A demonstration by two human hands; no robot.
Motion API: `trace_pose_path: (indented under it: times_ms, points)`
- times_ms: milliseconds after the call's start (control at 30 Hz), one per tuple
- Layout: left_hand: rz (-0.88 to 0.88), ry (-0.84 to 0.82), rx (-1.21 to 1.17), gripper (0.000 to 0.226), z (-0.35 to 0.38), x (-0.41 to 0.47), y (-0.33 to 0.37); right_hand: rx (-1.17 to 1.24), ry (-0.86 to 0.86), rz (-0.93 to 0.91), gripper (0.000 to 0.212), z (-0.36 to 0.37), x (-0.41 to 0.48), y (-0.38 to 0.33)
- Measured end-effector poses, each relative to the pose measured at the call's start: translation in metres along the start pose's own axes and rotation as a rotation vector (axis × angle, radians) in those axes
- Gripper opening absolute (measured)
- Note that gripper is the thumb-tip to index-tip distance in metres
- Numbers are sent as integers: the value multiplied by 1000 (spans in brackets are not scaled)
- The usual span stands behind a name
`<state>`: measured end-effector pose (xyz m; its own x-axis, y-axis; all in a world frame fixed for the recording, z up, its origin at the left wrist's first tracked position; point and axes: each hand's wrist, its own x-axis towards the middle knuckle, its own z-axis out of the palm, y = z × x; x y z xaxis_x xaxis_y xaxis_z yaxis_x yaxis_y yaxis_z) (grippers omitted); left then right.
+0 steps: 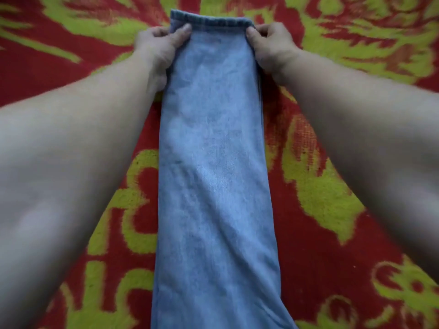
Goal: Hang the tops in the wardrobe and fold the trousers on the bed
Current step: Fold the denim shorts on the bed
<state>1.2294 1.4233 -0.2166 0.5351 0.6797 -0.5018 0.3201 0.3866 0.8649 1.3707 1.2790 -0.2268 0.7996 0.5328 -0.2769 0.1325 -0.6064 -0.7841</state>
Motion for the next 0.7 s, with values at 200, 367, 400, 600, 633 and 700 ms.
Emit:
trace_pose_path:
  times_ms: [200,367,400,600,633,700]
  points:
    - [197,-27,209,44,-23,-55,22,-65,122,-210,37,-27,-50,-23]
    - [652,150,950,35,-48,-145,-8,-500,189,-568,38,-60,-151,-15]
    - [679,140,1027,34,-54,-167,-23,-521,185,-610,32,-60,-175,-8]
    - [685,-102,1192,20,-83,-256,-111,-737,-217,-494,27,-31,-267,44]
    - [679,-105,1193,19,-85,-257,-117,-796,-289,-443,27,-25,-272,50]
    - [689,-106,1185,17,-87,-254,-122,-833,-329,-378,24,-16,-277,57]
